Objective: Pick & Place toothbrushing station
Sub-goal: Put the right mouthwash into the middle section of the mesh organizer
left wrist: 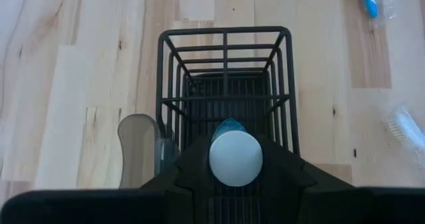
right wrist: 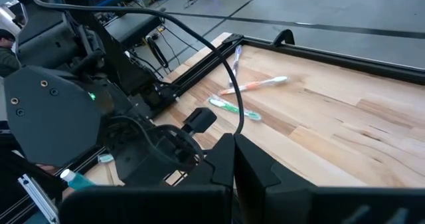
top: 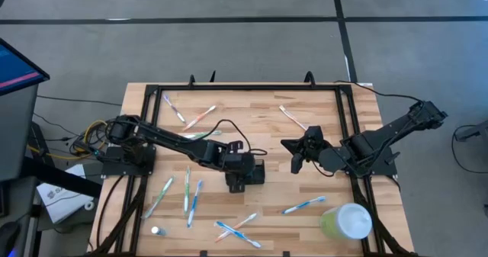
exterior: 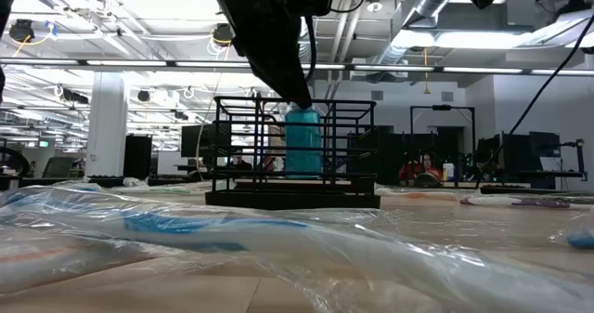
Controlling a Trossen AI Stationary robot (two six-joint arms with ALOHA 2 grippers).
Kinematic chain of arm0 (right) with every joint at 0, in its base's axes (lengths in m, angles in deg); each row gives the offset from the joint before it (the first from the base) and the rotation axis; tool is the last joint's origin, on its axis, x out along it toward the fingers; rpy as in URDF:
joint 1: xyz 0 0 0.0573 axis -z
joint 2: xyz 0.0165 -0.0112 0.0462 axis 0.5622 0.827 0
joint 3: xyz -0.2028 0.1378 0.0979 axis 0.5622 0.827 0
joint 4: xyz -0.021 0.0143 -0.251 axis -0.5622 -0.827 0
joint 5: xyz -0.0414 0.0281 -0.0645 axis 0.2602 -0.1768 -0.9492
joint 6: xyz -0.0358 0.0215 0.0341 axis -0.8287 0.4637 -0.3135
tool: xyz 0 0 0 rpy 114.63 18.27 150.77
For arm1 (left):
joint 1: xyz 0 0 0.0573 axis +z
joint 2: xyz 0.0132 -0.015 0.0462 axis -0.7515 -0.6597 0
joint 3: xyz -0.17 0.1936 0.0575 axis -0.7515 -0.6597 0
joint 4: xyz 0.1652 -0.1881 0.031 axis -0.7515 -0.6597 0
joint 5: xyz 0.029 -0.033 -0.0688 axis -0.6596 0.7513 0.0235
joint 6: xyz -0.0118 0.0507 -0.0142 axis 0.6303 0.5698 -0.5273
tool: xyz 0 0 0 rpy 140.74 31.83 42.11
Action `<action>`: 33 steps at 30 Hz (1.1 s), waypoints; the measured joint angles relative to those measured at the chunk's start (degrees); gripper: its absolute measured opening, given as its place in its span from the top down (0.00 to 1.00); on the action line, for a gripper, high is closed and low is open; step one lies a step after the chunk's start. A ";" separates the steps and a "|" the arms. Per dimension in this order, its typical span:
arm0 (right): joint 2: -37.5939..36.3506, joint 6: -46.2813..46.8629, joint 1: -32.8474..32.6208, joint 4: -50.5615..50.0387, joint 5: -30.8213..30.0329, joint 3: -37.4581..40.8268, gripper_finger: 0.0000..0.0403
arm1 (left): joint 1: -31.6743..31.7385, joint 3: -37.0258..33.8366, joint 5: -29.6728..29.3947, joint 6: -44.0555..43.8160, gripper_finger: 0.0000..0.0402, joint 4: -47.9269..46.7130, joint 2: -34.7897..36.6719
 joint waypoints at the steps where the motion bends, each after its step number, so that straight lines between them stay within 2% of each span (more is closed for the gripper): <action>1: 0.00 0.00 0.00 0.00 0.01 0.00 1.00 | 0.20 0.00 0.00 0.02 0.77 0.10 0.00; 15: 3.38 0.15 0.41 1.77 0.00 0.02 1.00 | 0.76 0.02 -0.20 0.29 0.77 1.70 -0.34; 21: 3.43 0.13 0.65 1.96 -0.04 0.02 1.00 | 0.87 0.09 1.32 0.28 0.77 2.18 -3.29; 33: 3.41 0.02 0.79 3.13 0.02 0.02 1.00 | 1.76 0.10 0.47 0.37 0.77 1.65 -3.26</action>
